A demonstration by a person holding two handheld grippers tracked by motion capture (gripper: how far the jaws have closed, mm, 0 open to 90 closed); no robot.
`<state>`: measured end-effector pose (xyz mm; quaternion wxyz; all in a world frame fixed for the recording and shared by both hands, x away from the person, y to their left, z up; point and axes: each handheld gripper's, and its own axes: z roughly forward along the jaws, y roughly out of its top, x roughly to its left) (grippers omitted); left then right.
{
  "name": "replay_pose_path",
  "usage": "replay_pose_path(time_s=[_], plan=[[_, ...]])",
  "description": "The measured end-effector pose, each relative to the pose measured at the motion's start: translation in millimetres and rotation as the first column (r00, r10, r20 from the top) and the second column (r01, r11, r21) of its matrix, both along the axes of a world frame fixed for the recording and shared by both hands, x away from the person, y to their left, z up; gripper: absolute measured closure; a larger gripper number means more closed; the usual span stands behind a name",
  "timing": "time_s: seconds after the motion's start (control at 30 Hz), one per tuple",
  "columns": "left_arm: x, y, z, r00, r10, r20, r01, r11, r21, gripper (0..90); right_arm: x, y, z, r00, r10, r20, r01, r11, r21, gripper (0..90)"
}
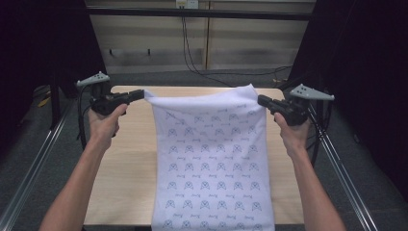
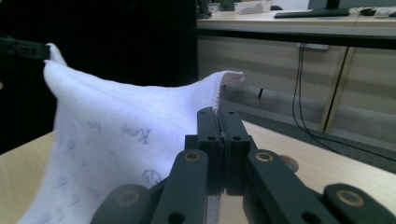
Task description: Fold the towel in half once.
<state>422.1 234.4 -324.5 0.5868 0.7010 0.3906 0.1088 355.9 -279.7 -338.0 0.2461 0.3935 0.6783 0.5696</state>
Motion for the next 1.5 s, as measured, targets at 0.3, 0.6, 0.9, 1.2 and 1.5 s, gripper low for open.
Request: replay_pose_path(time_s=[0.3,0.6,0.9,1.2,1.5], plan=[[27.2,-12.9,-64.1,0.9866,0.08,-0.142,-0.078,0.9968,0.019,62.6,55.6,-28.8,-54.1,0.9451,-0.255,-0.204,0.23,0.963,-0.141,64.5],[-9.0,-41.5,-126.9,0.9721,-0.11,-0.207,0.139,0.982,0.128,71.5,2.5,-30.3,-87.2,0.9604,-0.144,-0.239,0.103,0.979,-0.175,61.4],[-42.2,-88.3,-174.9,0.9219,-0.24,-0.304,0.334,0.8897,0.311,79.7,-51.2,-9.3,-125.5,0.9395,-0.017,-0.342,-0.068,0.97,-0.233,65.6],[-55.2,-48.4,-178.4,0.9399,-0.165,-0.299,0.263,0.908,0.326,83.3,-69.1,-3.0,-138.9,0.9242,0.023,-0.381,-0.133,0.955,-0.264,66.5],[-69.3,-50.7,-174.5,0.9352,-0.204,-0.289,0.29,0.91,0.296,66.8,-67.7,9.2,-158.9,0.9061,0.016,-0.423,-0.171,0.928,-0.331,70.1]])
